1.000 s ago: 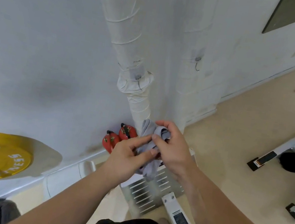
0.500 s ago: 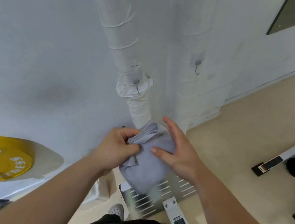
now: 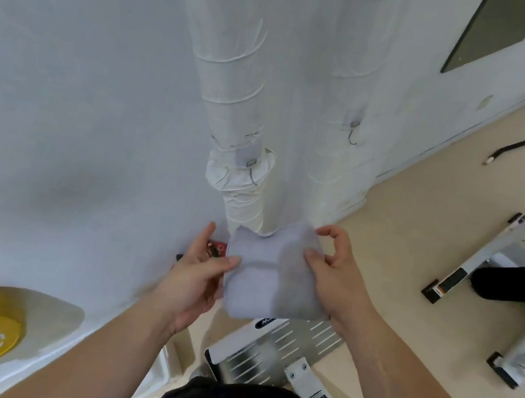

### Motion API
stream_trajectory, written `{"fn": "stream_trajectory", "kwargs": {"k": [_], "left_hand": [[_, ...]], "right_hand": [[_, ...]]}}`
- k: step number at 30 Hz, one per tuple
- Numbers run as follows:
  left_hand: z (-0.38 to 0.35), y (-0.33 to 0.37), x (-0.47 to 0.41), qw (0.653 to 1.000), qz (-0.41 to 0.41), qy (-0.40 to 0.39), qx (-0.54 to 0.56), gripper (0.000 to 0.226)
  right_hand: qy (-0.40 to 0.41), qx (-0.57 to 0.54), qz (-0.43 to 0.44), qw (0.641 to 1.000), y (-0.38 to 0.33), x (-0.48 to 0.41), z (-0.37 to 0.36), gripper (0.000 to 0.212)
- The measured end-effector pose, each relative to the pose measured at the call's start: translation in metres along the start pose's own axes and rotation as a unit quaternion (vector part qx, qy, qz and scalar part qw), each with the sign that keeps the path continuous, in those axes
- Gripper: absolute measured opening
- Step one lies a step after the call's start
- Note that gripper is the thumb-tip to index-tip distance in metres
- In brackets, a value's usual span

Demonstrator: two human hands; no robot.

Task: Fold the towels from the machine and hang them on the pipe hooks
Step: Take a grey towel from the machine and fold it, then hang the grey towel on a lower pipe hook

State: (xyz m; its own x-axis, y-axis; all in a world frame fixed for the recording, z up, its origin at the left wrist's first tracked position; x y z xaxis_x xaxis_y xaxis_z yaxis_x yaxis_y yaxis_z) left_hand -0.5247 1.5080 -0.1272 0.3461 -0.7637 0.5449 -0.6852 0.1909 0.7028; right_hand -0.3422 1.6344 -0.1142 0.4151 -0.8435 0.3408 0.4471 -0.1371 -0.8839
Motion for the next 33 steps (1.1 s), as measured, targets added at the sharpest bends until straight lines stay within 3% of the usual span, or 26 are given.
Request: {"fn": "stream_trajectory", "kwargs": {"k": [3, 6, 9, 10, 11, 13, 16, 18, 22, 25, 26, 29, 31, 33], "left_hand": [[0.013, 0.02, -0.011, 0.998, -0.05, -0.023, -0.032, 0.089], [0.025, 0.048, -0.022, 0.985, -0.13, -0.014, -0.112, 0.055], [0.024, 0.066, -0.023, 0.973, -0.164, -0.048, -0.153, 0.032], [0.025, 0.068, -0.025, 0.972, -0.157, -0.064, -0.166, 0.028], [0.025, 0.067, -0.027, 0.972, -0.136, -0.087, -0.172, 0.028], [0.028, 0.063, -0.033, 0.963, -0.096, -0.123, -0.221, 0.056], [0.029, 0.06, -0.04, 0.926, -0.1, -0.129, -0.339, 0.076], [0.024, 0.066, -0.04, 0.901, -0.149, -0.108, -0.392, 0.07], [0.01, 0.08, -0.034, 0.843, -0.251, -0.044, -0.474, 0.037], [0.003, 0.074, -0.04, 0.827, -0.235, -0.039, -0.51, 0.021], [0.004, 0.071, -0.044, 0.827, -0.22, -0.034, -0.515, 0.021], [0.007, 0.066, -0.059, 0.834, -0.188, -0.025, -0.518, 0.052], [0.004, 0.064, -0.069, 0.859, -0.152, -0.026, -0.488, 0.042], [0.002, 0.064, -0.075, 0.905, -0.13, 0.003, -0.404, 0.027]], "right_hand": [[0.023, 0.029, 0.017, 0.999, -0.015, -0.005, -0.022, 0.027], [0.015, 0.0, 0.018, 1.0, -0.03, -0.006, -0.044, 0.041], [-0.038, -0.044, 0.001, 0.998, -0.039, -0.007, -0.064, 0.028], [-0.058, -0.03, 0.008, 0.998, -0.042, -0.007, -0.069, 0.034], [-0.073, -0.01, 0.015, 0.997, -0.045, -0.008, -0.072, 0.047], [-0.081, 0.058, 0.02, 0.995, -0.049, -0.011, -0.074, 0.071], [-0.087, 0.23, 0.029, 0.969, -0.053, -0.02, -0.072, 0.088], [-0.105, 0.326, 0.055, 0.938, -0.054, -0.029, -0.073, 0.083], [-0.103, 0.438, 0.124, 0.884, -0.057, -0.046, -0.075, 0.042], [-0.107, 0.456, 0.146, 0.871, -0.051, -0.059, -0.069, 0.044], [-0.125, 0.441, 0.153, 0.875, -0.047, -0.064, -0.068, 0.043], [-0.193, 0.359, 0.167, 0.898, -0.039, -0.081, -0.062, 0.034], [-0.202, 0.309, 0.168, 0.914, -0.036, -0.097, -0.054, 0.034], [-0.198, 0.246, 0.187, 0.93, -0.039, -0.113, -0.047, 0.034]]}}
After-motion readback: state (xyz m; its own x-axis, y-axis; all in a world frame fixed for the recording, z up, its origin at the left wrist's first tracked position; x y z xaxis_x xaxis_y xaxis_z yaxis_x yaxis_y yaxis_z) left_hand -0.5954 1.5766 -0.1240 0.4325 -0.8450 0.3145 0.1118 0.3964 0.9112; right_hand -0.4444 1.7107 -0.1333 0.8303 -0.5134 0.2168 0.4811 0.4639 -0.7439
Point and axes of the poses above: each hand's wrist, its own x-axis away from the middle knuckle, its own z-axis out of the back of the hand, y = z × x, the point moved 9 cm from there along -x, towards the middle knuckle, and after that the axes turned 13 degrees about x, right-handed, at the moved point
